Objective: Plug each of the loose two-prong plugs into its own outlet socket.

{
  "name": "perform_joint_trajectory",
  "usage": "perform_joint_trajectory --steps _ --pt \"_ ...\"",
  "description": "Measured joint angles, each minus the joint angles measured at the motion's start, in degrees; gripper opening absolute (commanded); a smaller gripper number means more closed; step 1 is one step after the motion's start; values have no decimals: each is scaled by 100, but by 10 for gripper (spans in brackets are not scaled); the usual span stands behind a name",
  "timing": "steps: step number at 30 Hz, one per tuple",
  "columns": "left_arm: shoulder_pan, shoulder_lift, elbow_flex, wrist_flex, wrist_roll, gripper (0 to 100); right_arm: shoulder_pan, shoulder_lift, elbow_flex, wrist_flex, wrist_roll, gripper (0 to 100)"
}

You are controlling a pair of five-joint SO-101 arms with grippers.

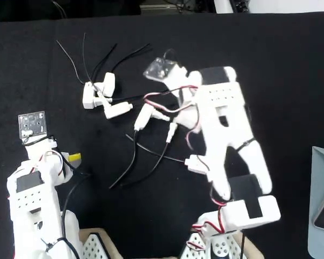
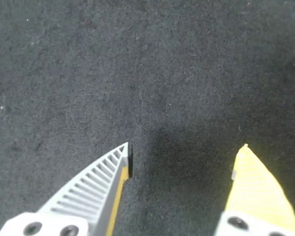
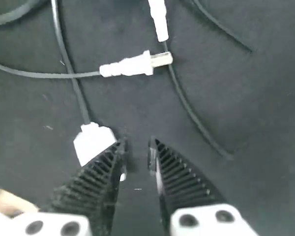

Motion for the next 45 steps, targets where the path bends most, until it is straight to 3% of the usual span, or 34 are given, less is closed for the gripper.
perform_joint_trajectory --steps 5,16,36,38,43,45 --pt "0 0 0 0 0 328 158 0 923 -782 1266 230" --pt "0 0 0 0 0 328 132 0 2180 -2567 2611 237" --pt "53 0 0 0 -9 328 -932 0 3279 -4255 2813 233" --pt "53 0 0 0 -9 328 -932 0 3332 -4378 2884 206" --pt "53 0 0 0 -9 328 -923 0 3349 -4360 3121 21" --pt "53 0 0 0 -9 328 -923 0 3376 -4343 3156 18"
